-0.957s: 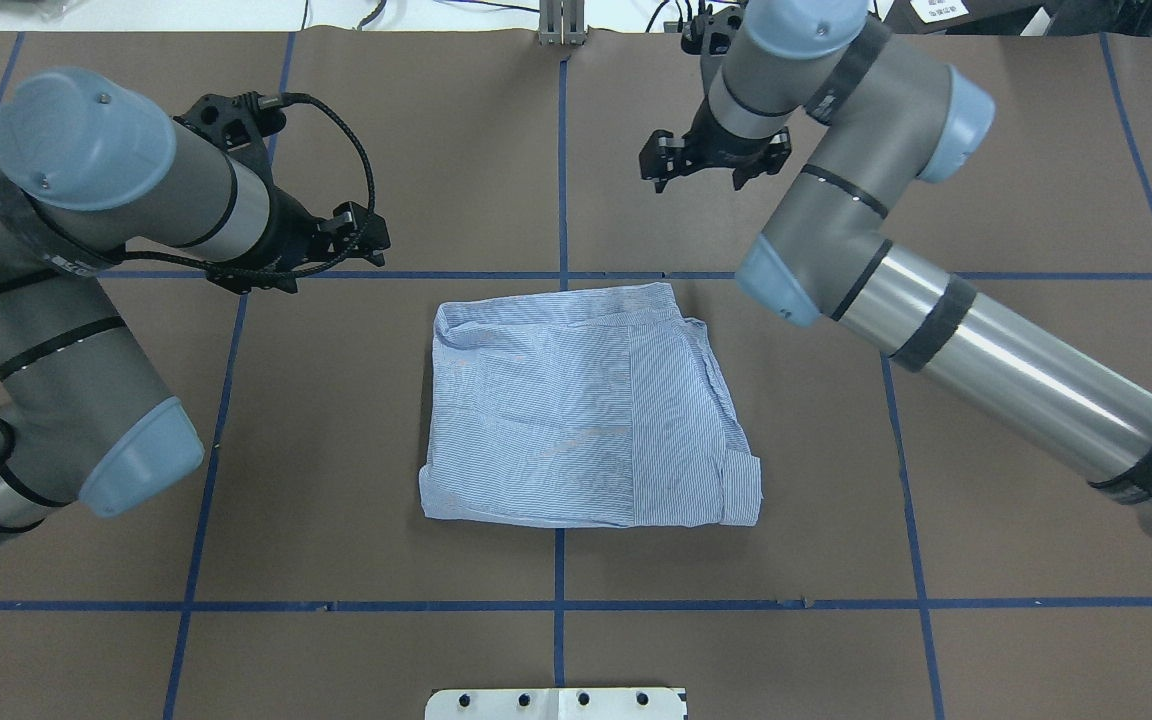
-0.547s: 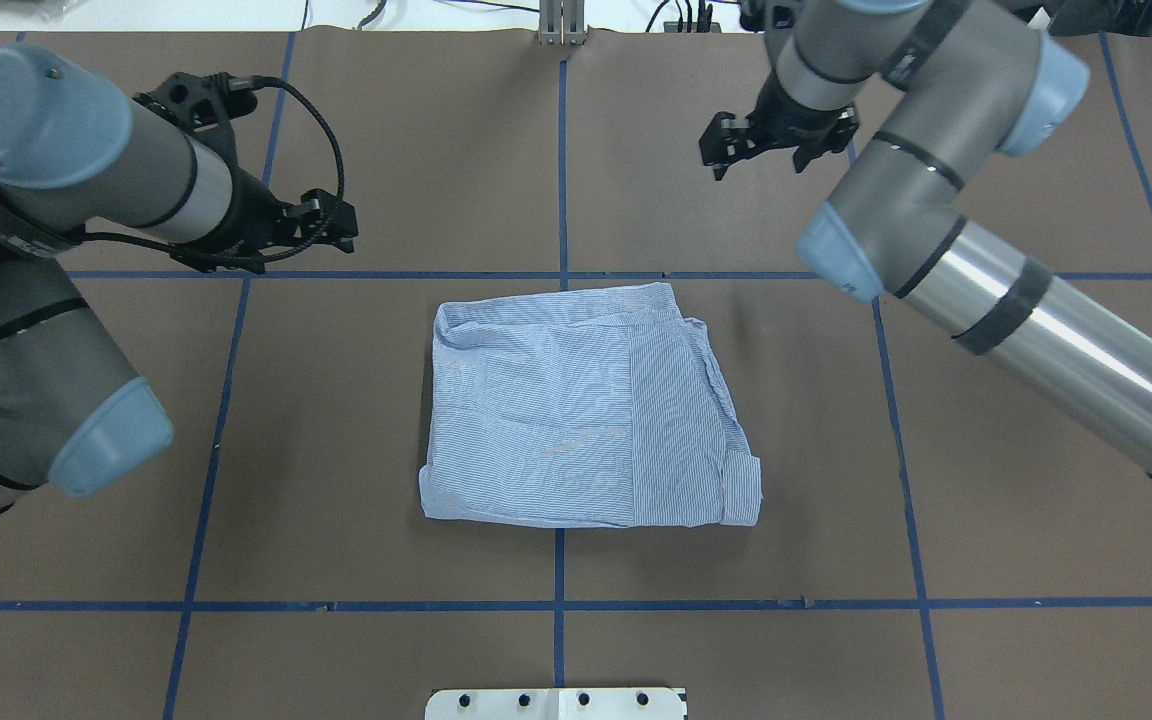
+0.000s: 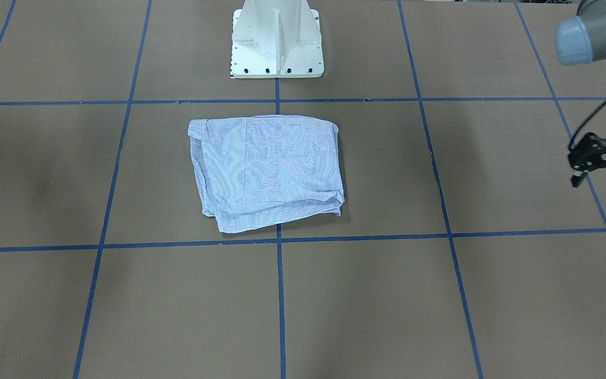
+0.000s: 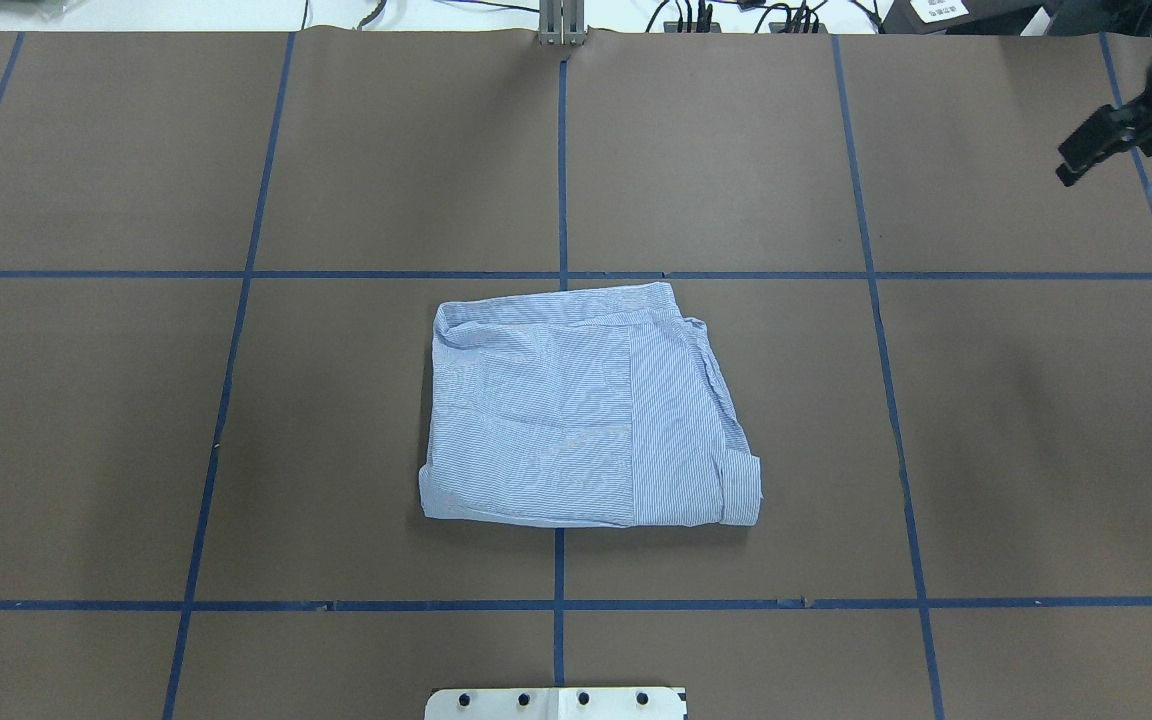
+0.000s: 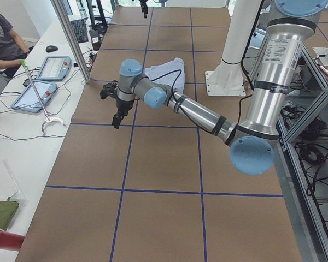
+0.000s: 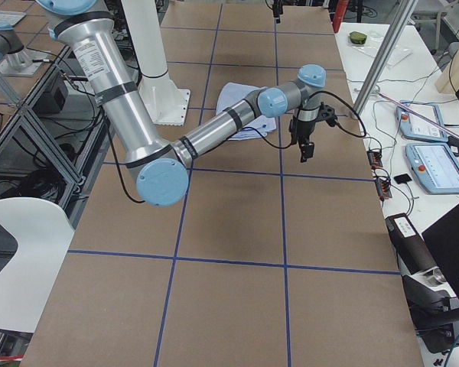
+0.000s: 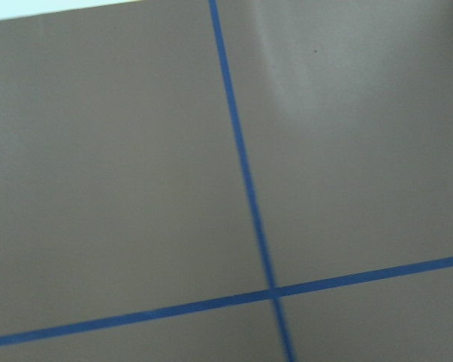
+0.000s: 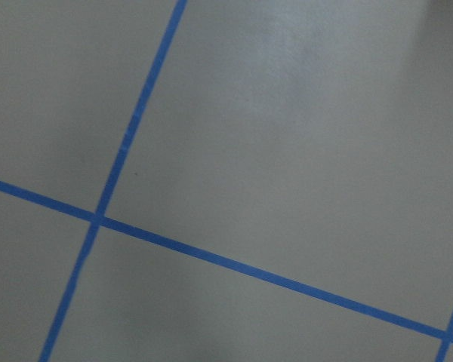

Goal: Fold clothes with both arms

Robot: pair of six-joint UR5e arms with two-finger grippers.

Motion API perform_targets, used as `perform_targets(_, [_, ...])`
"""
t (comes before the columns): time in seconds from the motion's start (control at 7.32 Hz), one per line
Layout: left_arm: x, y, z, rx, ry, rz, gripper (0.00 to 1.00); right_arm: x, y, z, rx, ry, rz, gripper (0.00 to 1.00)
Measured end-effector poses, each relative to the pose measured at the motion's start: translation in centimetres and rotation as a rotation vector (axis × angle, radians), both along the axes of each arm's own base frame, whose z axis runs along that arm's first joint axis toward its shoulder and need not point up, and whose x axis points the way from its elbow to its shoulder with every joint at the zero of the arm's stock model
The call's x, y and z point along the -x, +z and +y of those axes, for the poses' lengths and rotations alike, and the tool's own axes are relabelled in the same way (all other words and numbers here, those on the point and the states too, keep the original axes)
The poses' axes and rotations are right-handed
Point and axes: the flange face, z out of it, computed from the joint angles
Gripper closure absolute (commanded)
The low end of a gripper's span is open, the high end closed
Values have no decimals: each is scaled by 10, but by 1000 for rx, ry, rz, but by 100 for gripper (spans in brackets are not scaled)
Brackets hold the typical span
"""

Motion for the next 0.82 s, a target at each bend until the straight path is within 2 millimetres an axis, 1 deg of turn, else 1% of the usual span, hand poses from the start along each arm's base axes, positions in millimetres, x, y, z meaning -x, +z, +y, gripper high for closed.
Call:
perform_targets(0.14, [34, 36, -3, 3, 26, -39, 0, -38, 36, 15, -4, -26, 4, 0])
perform_targets(0.27, [63, 67, 2, 17, 43, -49, 0, -71, 66, 30, -1, -37, 9, 0])
perform_targets(0.41, [87, 95, 16, 30, 61, -31, 0, -98, 91, 44, 14, -30, 8, 0])
perform_targets(0.55, [103, 114, 30, 36, 68, 5, 0, -117, 109, 56, 40, -11, -10, 0])
perform_targets(0.68, [111, 121, 36, 31, 67, 28, 0, -126, 118, 64, 58, 1, -35, 0])
perform_targets(0.82, [120, 122, 39, 15, 54, 37, 0, -130, 124, 69, 67, 8, -47, 0])
